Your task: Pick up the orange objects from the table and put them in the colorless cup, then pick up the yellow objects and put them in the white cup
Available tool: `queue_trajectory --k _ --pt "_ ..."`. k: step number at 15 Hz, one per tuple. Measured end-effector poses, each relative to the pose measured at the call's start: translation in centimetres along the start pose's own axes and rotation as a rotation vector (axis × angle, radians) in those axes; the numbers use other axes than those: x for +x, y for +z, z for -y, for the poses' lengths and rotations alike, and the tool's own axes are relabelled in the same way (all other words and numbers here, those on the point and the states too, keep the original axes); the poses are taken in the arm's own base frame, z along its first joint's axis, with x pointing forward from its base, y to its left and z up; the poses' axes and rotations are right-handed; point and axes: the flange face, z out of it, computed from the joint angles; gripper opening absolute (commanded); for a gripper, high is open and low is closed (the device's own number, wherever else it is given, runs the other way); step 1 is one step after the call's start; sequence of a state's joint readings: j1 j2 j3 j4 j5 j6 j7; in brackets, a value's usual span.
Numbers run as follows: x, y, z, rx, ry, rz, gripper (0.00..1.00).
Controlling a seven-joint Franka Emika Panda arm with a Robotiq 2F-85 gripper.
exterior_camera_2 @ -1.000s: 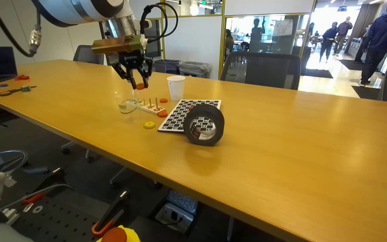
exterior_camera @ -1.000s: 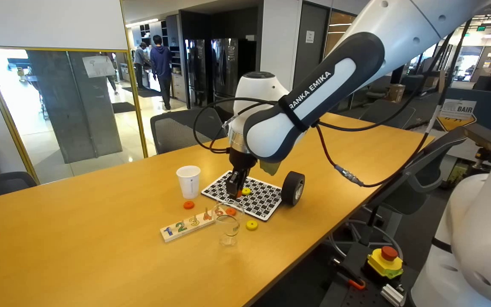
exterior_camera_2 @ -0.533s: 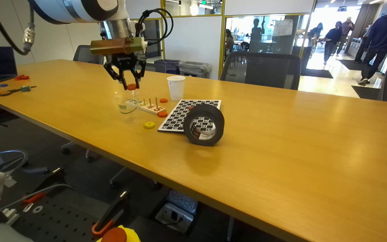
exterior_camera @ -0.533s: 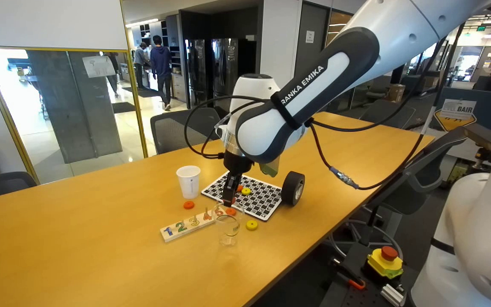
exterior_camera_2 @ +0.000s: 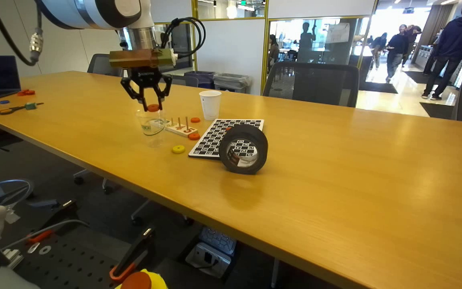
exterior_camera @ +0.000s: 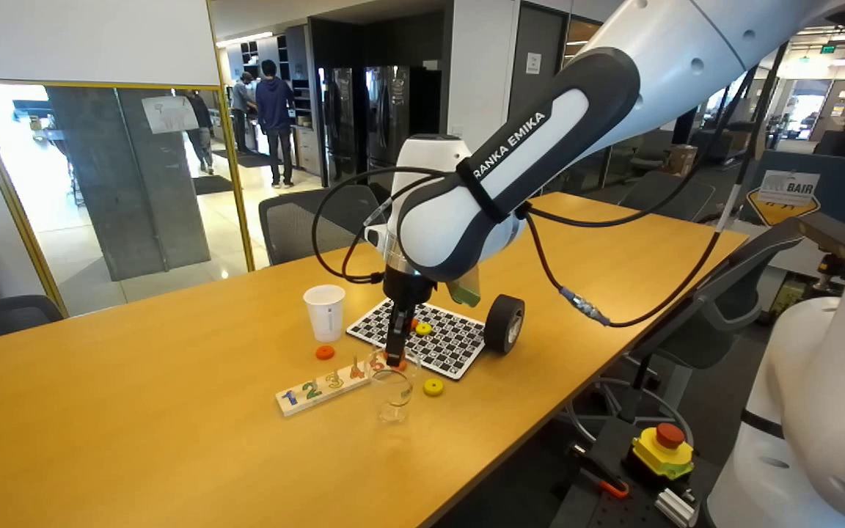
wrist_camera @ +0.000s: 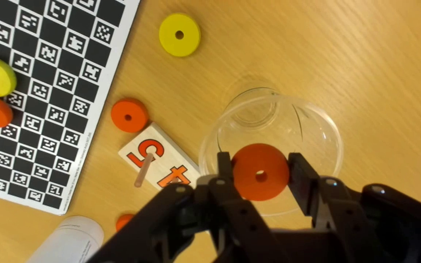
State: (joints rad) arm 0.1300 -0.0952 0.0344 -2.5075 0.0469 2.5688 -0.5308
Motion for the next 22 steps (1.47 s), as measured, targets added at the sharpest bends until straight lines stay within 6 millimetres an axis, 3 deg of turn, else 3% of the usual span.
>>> queue_trajectory --k 4,5,13,18,22 --pt "0.2 0.3 -0.1 0.013 -0.004 0.021 0.98" --pt "0.3 0.3 -0.1 0.013 -0.006 0.024 0.99" --pt "-0.1 -0.4 -0.7 -0.108 -0.131 0.094 1.00" --pt "-2.6 -1.3 -1.1 -0.151 -0.147 0.119 1.00" --pt "-4.7 -0.6 -1.4 -0.133 -0.144 0.138 1.00"
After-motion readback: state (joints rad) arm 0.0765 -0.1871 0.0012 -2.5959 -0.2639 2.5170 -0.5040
